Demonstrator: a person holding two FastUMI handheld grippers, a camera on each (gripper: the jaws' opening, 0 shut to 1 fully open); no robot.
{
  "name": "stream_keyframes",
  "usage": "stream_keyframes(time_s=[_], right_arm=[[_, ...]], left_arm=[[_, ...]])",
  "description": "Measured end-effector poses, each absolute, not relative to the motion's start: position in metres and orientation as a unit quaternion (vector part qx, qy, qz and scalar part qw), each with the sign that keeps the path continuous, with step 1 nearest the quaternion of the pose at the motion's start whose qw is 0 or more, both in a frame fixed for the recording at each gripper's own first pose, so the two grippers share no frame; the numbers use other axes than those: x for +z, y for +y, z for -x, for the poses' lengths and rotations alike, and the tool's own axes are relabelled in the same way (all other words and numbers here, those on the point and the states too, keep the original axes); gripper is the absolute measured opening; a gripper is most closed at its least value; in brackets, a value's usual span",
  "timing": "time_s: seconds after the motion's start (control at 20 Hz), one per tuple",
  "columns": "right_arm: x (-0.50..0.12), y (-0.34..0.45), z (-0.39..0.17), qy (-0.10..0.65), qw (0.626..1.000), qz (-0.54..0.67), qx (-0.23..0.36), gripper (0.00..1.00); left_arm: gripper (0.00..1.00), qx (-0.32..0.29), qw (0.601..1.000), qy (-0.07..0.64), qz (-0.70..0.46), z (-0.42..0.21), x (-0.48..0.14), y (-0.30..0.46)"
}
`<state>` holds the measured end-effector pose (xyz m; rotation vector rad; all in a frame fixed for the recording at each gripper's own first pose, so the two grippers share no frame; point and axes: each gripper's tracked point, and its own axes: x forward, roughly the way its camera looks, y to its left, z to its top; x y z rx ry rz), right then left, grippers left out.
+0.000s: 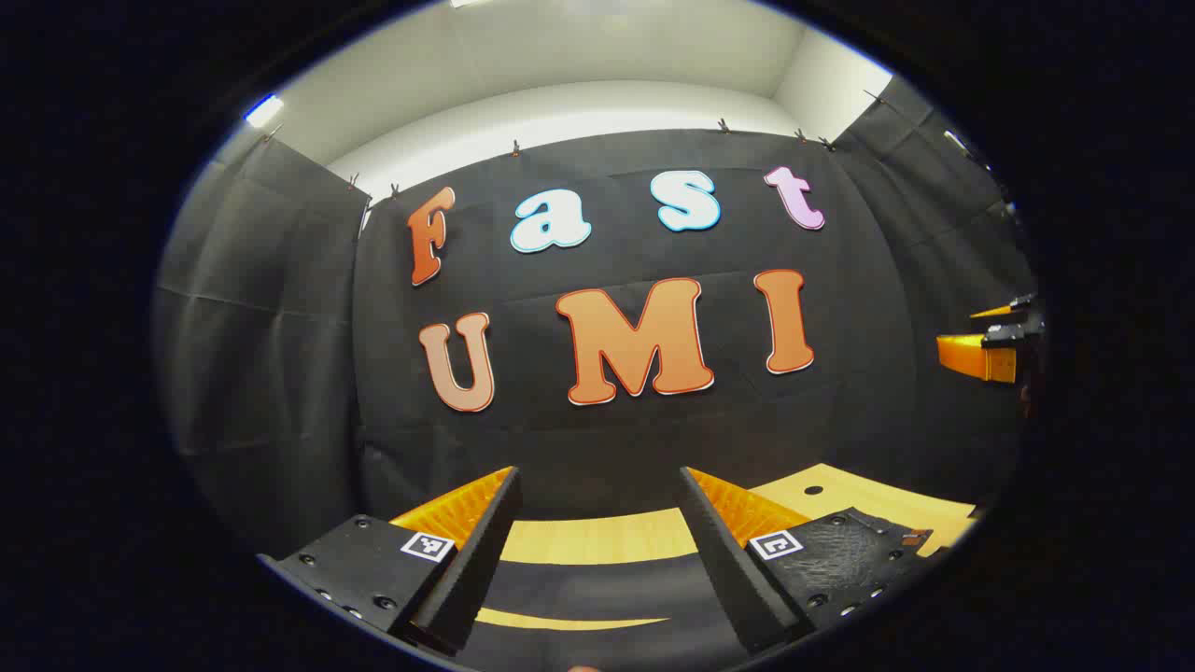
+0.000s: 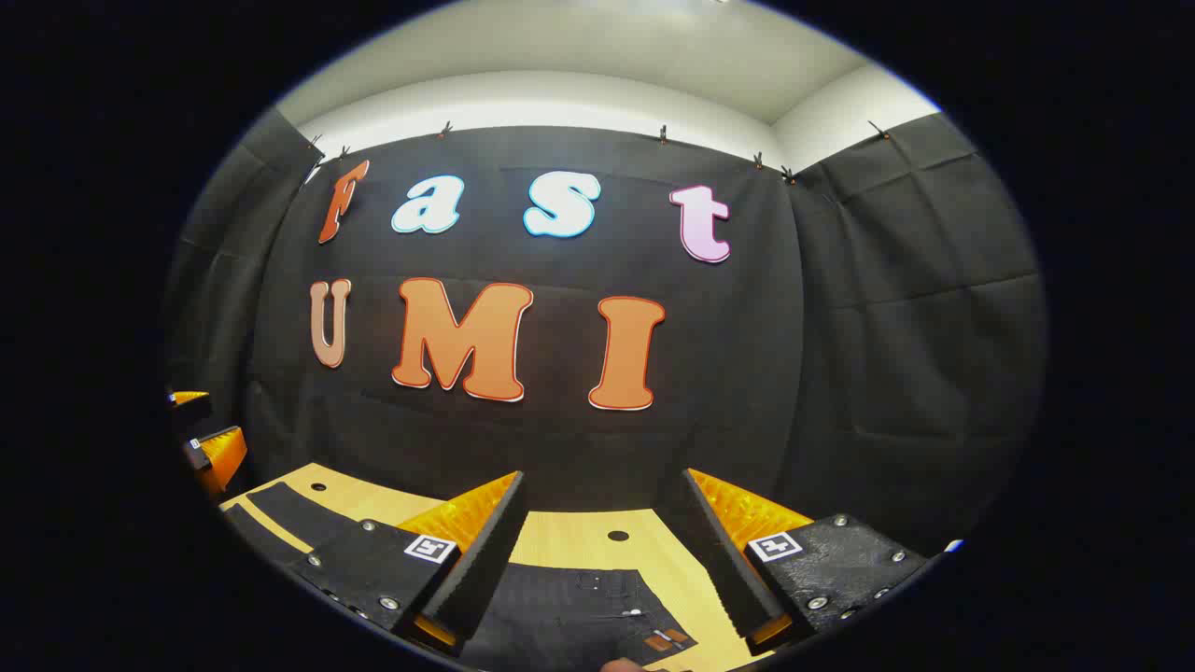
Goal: Grasp the waist and the cuffs of the jeans and fold them to make the two legs overlap; first hold the waist and fold one-third of the jeans toward the cuffs, then hold the cuffs and fold the remaining one-third in the same direction to finish folding.
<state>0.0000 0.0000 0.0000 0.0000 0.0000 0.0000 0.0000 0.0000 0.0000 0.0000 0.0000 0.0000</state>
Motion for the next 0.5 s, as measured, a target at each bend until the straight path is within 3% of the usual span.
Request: stream_keyframes(time_s=[0.1,0.25,0.3,0.5], right_arm=[[0.004,0.020,0.005,-0.004,1.000,0.011,-0.008,1.00],[0.008,0.038,0.012,0.003,0.999,0.030,-0.015,0.94],[0.009,0.043,0.014,0.004,0.999,0.032,-0.015,1.00],[0.001,0.042,0.021,0.027,0.998,0.047,-0.028,1.00]], left_arm=[[1.00,-0.018,1.000,0.005,0.015,-0.003,-0.012,0.014],[1.00,-0.022,0.999,0.015,0.037,-0.010,-0.026,0.045],[0.99,-0.017,0.999,0.016,0.039,-0.010,-0.027,0.059],[0.99,-0.033,0.996,0.007,0.081,-0.011,-0.019,0.092]])
